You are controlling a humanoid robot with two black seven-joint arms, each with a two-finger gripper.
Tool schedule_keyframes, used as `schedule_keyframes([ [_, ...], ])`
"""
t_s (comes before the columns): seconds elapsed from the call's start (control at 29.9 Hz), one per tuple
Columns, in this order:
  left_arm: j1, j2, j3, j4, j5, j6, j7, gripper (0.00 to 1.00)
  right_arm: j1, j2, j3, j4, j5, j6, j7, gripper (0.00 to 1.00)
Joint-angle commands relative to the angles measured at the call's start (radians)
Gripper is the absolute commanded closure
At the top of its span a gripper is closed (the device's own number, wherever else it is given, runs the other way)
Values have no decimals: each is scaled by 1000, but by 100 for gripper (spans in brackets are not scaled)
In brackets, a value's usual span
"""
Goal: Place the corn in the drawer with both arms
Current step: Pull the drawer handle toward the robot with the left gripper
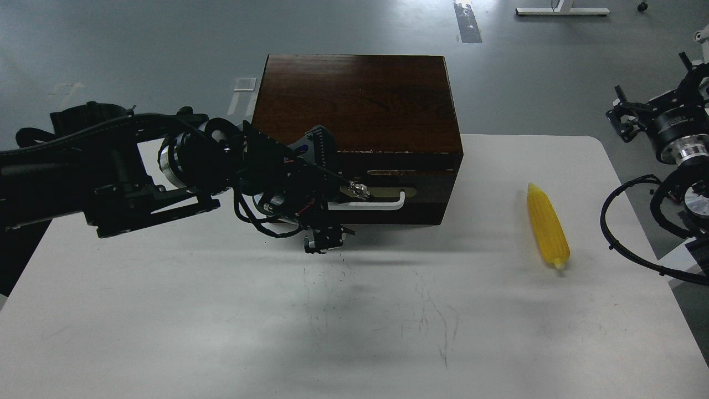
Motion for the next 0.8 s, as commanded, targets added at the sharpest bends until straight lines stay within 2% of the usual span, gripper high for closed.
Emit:
schedule_keyframes([
  [0.0, -6, 0, -1, -8, -3, 0, -4, 43, 1, 0, 0, 0, 0, 0, 0, 0],
  [0.3, -10, 29, -3, -94, -5, 0, -9, 43, -1, 0, -2, 0, -2, 0, 0, 0],
  [0.77, -22, 43, -4, -138, -6, 0, -10, 42, -1, -3, -2, 0, -2, 0, 0, 0],
])
